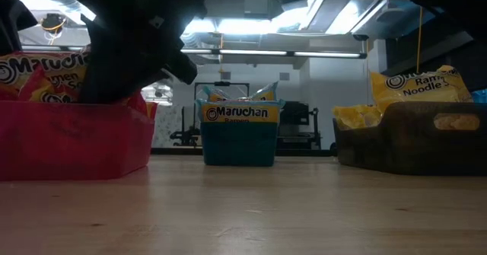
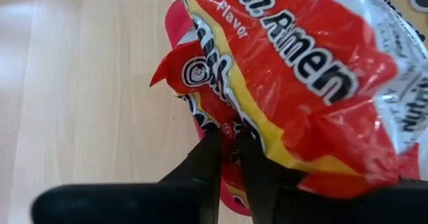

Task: Sort Maruchan noodles
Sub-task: Adjust the red noodle packs in the red bin

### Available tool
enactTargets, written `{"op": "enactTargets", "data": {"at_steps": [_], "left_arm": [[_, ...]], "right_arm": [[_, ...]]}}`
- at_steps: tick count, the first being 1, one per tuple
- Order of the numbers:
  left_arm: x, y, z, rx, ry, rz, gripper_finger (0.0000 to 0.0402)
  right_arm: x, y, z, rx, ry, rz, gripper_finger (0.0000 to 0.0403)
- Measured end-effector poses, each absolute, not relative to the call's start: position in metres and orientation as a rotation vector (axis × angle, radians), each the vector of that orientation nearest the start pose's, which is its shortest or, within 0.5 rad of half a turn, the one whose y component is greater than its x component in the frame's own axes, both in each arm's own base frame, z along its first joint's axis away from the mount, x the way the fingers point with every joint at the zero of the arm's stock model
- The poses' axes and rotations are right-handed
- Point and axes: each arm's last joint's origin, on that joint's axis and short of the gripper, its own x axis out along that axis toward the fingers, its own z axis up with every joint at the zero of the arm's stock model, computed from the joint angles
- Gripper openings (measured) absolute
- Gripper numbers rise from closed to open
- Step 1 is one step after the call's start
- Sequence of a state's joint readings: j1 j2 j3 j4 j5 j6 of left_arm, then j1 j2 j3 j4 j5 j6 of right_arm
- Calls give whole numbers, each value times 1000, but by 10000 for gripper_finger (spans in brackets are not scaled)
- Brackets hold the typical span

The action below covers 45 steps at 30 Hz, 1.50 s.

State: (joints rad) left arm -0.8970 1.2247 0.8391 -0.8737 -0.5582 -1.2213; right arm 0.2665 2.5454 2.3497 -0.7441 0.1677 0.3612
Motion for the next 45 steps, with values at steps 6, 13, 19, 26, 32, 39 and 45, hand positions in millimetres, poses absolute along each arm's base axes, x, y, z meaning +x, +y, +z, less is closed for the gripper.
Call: {"op": "enactTargets", "data": {"at_steps": [6,13,19,26,32,39,45], "left_arm": [[142,-153,227,-284,914,293,95],[142,-153,227,-285,913,292,95],[142,-153,227,-285,913,292,95],[142,-153,227,-284,913,292,95],[142,-153,228,-284,913,292,95],[142,-153,228,-284,913,293,95],[142,-153,228,-284,910,294,95]], "right_arm": [[530,140,185,134,917,-72,8],[532,141,187,141,886,-64,2],[533,141,188,133,876,-63,2],[531,148,189,118,870,-55,1],[528,154,198,102,844,-68,0],[523,155,224,86,774,-82,0],[522,157,223,96,789,-55,0]]}}
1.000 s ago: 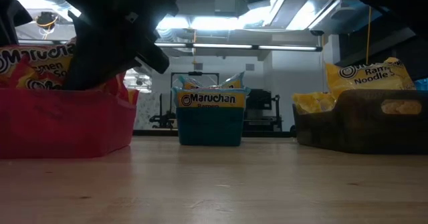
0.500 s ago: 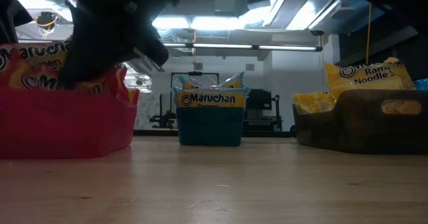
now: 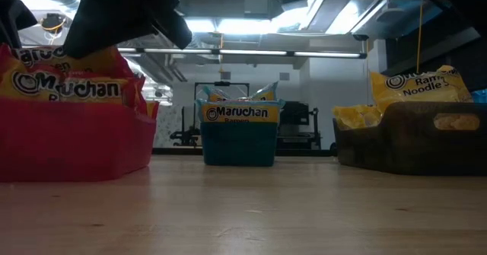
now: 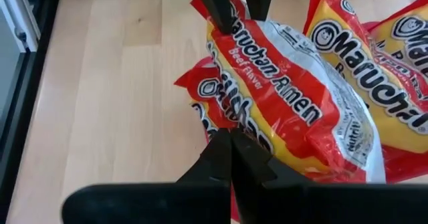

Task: Sort Maruchan noodles
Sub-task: Adjust the red noodle packs in the red bin

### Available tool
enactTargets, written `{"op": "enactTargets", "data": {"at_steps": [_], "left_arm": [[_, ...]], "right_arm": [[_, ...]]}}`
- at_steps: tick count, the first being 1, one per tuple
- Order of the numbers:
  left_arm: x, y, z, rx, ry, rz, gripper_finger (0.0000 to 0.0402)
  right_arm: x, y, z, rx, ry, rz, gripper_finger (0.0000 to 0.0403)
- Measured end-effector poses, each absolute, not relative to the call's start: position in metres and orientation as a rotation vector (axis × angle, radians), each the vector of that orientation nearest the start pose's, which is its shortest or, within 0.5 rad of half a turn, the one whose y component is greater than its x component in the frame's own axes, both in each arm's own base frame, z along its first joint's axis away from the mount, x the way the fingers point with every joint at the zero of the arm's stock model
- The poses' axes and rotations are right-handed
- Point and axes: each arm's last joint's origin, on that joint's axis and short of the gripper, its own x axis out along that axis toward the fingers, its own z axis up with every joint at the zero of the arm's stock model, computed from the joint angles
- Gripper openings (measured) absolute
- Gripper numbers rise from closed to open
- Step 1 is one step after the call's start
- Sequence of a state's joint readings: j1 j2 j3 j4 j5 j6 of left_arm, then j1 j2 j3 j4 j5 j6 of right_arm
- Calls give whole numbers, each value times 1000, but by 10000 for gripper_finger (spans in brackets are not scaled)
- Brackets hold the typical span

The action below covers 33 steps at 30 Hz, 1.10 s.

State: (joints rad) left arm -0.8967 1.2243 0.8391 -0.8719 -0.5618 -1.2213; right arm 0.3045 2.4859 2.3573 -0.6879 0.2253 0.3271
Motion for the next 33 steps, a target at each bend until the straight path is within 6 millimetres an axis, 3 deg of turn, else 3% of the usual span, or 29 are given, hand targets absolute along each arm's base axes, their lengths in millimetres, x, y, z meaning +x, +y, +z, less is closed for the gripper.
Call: {"op": "enactTargets", "data": {"at_steps": [11,24,33], "left_arm": [[142,-153,228,-283,906,296,95],[142,-153,228,-286,906,298,95],[142,-153,228,-290,904,298,95]], "right_arm": [[522,163,223,105,778,-38,8],[520,161,220,98,814,-36,100],[522,150,218,94,834,-69,95]]}}
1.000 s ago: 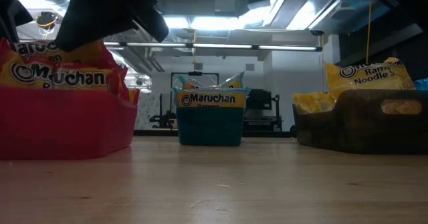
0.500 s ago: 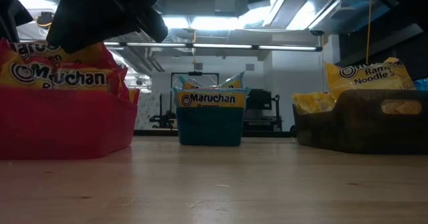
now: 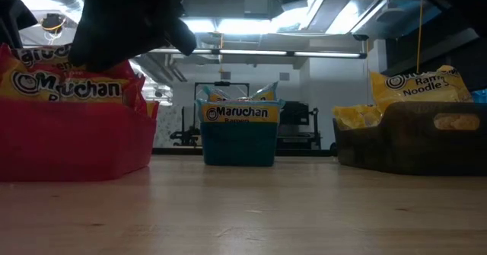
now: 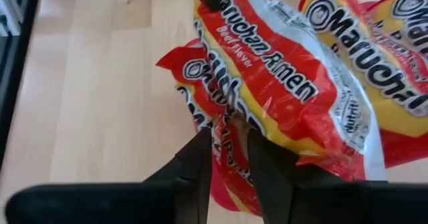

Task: Sort Maruchan noodles
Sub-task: Adjust the red noodle packs in the red bin

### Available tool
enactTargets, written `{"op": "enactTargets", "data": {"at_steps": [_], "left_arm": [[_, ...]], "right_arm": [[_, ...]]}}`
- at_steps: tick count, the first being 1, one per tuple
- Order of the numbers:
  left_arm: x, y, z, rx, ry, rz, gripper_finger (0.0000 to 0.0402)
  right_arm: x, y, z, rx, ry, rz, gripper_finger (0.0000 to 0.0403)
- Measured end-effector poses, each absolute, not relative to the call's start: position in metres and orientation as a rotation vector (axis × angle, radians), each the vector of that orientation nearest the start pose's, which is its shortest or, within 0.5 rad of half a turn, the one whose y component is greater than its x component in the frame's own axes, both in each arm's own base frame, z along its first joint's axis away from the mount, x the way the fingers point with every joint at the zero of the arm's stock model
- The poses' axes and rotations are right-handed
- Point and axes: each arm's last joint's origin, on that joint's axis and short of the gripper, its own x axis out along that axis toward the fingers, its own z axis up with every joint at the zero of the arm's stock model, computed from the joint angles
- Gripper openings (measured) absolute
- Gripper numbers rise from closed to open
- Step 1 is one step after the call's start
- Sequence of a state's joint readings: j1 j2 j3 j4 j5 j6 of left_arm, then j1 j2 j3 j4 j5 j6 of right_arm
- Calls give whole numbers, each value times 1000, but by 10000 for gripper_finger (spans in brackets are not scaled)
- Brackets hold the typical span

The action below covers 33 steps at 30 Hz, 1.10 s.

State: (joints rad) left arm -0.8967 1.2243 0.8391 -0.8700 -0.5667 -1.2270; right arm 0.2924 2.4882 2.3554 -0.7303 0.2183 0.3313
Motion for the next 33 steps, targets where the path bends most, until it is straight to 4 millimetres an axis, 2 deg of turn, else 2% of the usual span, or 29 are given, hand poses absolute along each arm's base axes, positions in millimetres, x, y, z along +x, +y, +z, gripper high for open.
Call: {"op": "enactTargets", "data": {"at_steps": [7,17,24,27,33], "left_arm": [[143,-154,228,-294,902,296,95],[143,-154,228,-294,902,295,95],[143,-154,228,-294,902,295,95],[143,-154,228,-295,902,295,95],[143,-154,228,-296,901,295,95]], "right_arm": [[523,145,207,119,867,-38,94],[524,145,208,117,854,-47,94],[527,147,196,126,872,-22,92],[527,148,195,128,879,-17,72],[527,148,195,144,879,-23,8]]}}
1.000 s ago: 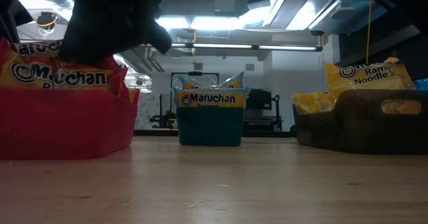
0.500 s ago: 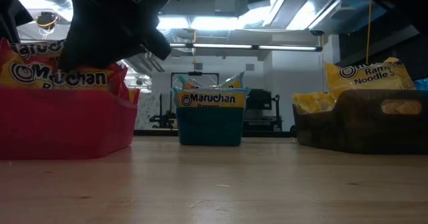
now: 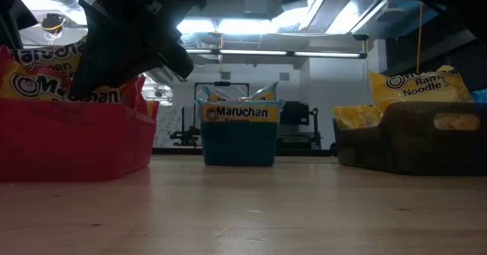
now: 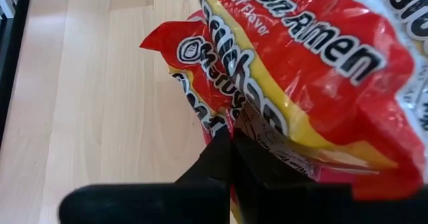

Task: Sort Maruchan noodles
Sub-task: Adjust the red noodle packs in the red bin

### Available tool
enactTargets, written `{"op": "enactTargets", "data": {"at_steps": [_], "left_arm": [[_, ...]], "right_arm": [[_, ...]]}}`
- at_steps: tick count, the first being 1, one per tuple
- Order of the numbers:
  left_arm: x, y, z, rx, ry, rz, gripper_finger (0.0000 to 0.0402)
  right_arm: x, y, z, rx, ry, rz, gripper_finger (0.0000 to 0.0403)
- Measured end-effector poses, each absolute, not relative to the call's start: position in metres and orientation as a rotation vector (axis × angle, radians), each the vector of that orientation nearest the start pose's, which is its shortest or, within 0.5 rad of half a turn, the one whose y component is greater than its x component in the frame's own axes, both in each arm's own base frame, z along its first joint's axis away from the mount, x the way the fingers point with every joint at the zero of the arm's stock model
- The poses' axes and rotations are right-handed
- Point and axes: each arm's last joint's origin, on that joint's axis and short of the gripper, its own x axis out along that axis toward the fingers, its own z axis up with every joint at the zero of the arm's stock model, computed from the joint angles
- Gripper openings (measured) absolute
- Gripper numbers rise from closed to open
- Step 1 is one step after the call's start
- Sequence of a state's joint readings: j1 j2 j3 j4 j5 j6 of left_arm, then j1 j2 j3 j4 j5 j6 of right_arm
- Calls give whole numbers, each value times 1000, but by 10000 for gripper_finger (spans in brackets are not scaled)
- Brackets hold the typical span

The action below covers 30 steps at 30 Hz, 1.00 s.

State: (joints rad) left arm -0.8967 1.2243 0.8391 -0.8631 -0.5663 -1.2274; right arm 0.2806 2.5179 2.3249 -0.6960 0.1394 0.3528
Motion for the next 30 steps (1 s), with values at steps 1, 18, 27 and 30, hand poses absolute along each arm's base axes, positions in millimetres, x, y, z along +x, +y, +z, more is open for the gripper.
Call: {"op": "enactTargets", "data": {"at_steps": [1,18,27,30], "left_arm": [[143,-154,228,-296,902,295,95],[143,-154,228,-298,902,293,95],[143,-154,228,-298,902,293,95],[143,-154,228,-299,903,293,95]], "right_arm": [[527,148,195,145,880,-23,5],[527,152,197,144,851,-29,1],[523,157,211,116,815,-35,0],[524,158,212,119,793,-26,0]]}}
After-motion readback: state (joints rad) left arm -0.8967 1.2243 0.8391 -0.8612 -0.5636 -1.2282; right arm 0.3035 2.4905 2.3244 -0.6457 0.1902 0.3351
